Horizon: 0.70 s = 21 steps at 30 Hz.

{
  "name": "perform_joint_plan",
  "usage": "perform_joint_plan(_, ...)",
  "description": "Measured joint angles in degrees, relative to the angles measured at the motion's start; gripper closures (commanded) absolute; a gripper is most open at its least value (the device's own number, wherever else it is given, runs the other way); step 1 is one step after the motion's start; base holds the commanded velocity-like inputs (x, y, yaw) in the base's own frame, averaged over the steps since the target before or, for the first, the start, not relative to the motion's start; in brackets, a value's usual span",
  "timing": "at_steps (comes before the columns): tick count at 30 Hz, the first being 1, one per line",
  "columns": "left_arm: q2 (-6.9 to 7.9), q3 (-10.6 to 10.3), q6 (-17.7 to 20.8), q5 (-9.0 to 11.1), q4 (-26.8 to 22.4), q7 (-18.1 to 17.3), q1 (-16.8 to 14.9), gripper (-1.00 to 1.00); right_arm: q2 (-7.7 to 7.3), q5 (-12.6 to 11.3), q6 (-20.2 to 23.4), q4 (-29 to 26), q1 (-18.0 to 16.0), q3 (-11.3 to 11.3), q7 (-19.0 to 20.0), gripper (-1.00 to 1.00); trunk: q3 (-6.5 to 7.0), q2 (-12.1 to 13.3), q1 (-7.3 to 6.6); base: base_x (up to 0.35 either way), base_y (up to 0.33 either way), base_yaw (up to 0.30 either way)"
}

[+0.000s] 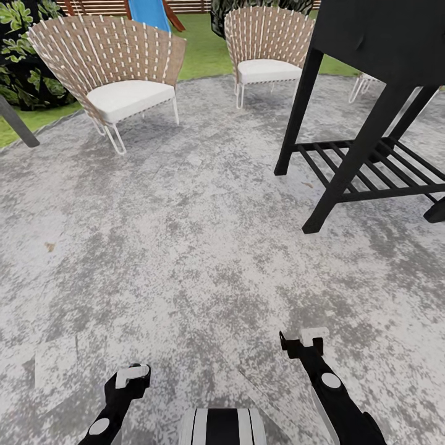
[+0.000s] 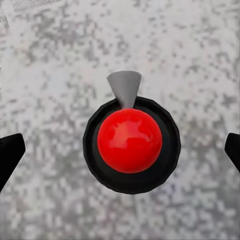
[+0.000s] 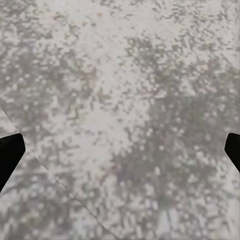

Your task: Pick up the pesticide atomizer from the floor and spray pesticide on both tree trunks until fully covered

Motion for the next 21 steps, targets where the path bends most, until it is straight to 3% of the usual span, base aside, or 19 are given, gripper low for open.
perform_joint_plan(11, -0.02, 0.0, 0.0, 0.0, 0.0, 0.0, 0.0, -1.0, 0.0, 0.0, 0.0, 0.0, 0.0, 0.0, 0.0, -1.0, 0.31, 0.0, 0.0, 0.0, 0.0, 0.0)
perform_joint_plan(12, -0.02, 0.0, 0.0, 0.0, 0.0, 0.0, 0.0, 1.0, 0.0, 0.0, 0.0, 0.0, 0.0, 0.0, 0.0, -1.0, 0.32, 0.0, 0.0, 0.0, 0.0, 0.0)
perform_joint_plan(21, -0.02, 0.0, 0.0, 0.1, -0.1, 0.0, 0.0, 1.0, 0.0, 0.0, 0.0, 0.0, 0.0, 0.0, 0.0, -1.0, 0.33, 0.0, 0.0, 0.0, 0.0, 0.0)
